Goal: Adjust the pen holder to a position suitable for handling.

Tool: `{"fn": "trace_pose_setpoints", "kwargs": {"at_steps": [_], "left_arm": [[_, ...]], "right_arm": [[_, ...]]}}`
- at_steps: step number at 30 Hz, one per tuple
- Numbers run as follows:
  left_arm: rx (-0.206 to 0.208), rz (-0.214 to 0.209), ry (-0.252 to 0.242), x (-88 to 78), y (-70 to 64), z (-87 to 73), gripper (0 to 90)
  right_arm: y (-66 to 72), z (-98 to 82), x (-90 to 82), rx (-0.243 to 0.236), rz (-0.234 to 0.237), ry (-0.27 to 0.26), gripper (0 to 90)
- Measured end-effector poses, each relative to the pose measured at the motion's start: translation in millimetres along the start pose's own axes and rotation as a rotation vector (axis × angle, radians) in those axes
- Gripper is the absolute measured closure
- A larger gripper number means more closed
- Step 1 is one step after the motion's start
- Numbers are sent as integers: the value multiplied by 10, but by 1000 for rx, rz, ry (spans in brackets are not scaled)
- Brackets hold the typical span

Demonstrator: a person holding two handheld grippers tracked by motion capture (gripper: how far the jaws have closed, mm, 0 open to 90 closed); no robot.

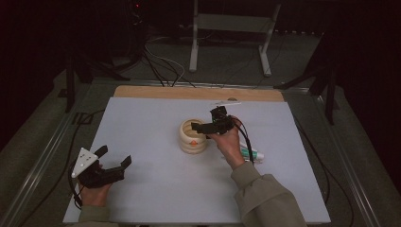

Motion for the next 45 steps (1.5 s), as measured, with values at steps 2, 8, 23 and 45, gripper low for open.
{"fn": "trace_pose_setpoints", "kwargs": {"at_steps": [2, 8, 23, 45], "left_arm": [[0, -1, 0, 5, -2, -1, 10], [-1, 4, 2, 10, 10, -11, 10], [3, 8, 10, 13, 15, -34, 10], [11, 13, 15, 10, 5, -44, 10]], "right_arm": [[-1, 9, -24, -10, -2, -1, 0], [-36, 41, -126, -41, -14, -4, 0], [-189, 49, -405, -88, 2, 1, 0], [-372, -143, -682, -188, 0, 50, 0]]}}
Point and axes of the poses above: each handheld gripper's, and its own axes: x roughly forward along the jaws, z roughly out of its top, y roughly to its left, the point moved 5 cm from there along x, roughly forward along the jaws, and after that the axes turned 4 degrees about y, right-handed, at the moved point
